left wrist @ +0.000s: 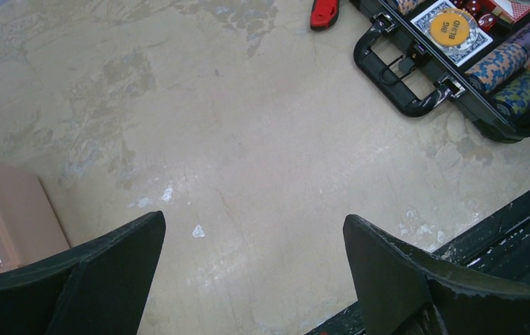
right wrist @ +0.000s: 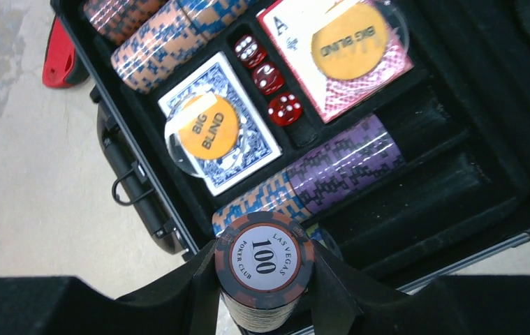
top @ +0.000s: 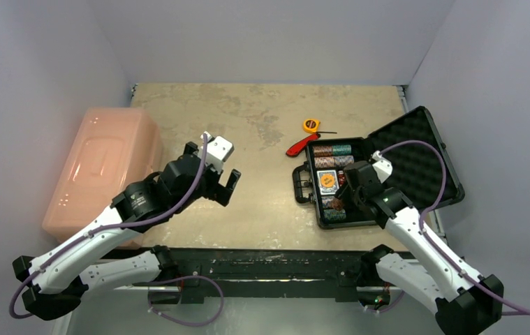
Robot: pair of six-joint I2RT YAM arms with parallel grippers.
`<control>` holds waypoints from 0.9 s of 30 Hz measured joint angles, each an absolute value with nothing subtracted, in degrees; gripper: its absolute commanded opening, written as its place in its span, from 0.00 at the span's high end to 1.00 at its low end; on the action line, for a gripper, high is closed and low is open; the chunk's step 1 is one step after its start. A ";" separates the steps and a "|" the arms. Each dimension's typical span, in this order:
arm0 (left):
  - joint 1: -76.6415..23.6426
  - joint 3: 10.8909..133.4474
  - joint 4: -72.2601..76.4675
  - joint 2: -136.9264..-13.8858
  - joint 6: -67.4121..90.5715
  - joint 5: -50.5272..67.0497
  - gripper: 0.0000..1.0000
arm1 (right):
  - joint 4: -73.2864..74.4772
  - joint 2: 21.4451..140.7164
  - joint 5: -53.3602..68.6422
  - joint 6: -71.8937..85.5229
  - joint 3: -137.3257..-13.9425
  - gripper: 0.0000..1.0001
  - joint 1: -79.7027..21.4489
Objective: Pack up texas hold em set
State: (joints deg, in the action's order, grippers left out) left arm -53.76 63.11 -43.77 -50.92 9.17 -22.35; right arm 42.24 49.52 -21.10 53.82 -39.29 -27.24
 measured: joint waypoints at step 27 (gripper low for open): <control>-53.76 62.89 -43.86 -52.62 8.78 -19.49 0.05 | 47.18 51.94 -20.84 60.40 -36.95 1.00 -10.39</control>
State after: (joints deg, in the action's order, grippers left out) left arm -53.76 62.89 -43.86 -52.62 8.78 -19.49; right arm 47.18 51.94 -20.84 60.40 -36.95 -10.39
